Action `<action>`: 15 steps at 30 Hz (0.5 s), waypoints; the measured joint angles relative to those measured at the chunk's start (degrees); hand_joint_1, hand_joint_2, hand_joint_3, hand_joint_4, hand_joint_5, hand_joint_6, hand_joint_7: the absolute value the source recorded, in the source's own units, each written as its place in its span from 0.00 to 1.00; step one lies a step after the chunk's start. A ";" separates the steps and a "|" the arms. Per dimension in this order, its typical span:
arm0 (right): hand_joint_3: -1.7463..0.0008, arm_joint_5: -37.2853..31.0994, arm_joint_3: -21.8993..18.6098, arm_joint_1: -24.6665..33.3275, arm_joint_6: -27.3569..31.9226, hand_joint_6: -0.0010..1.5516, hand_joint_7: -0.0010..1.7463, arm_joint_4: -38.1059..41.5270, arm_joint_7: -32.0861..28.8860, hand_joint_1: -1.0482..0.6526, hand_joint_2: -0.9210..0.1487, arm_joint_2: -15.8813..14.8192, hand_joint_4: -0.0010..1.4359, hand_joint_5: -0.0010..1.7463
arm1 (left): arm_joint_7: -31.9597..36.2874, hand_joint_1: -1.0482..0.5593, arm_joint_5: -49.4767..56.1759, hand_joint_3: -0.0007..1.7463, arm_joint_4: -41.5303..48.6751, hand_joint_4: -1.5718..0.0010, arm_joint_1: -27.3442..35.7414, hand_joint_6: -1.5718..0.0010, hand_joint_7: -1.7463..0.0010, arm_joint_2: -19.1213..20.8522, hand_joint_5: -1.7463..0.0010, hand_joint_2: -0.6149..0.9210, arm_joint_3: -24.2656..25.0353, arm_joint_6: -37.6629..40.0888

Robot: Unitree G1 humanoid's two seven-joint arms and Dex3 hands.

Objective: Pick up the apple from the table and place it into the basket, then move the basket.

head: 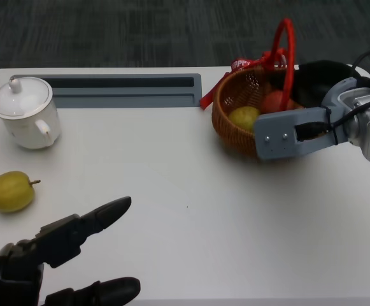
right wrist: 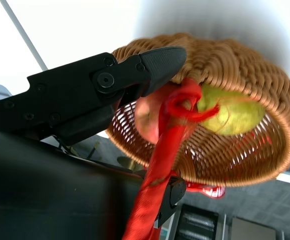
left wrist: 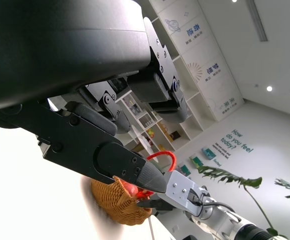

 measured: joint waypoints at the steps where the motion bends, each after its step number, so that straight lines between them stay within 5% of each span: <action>1: 1.00 -0.04 0.09 -0.31 -0.26 0.09 0.01 0.00 -0.24 0.03 0.04 -0.30 0.08 0.01 | 0.00 0.32 0.00 0.00 0.37 0.43 -0.28 0.50 0.99 0.01 0.99 0.93 0.00 -0.03; 15: 1.00 -3.03 3.88 -2.61 -2.44 0.15 0.01 -0.07 -1.83 0.00 0.03 -4.98 0.13 0.01 | 0.00 0.31 -0.40 0.00 1.72 0.42 -1.87 0.47 0.99 0.04 0.99 0.93 -0.01 -1.01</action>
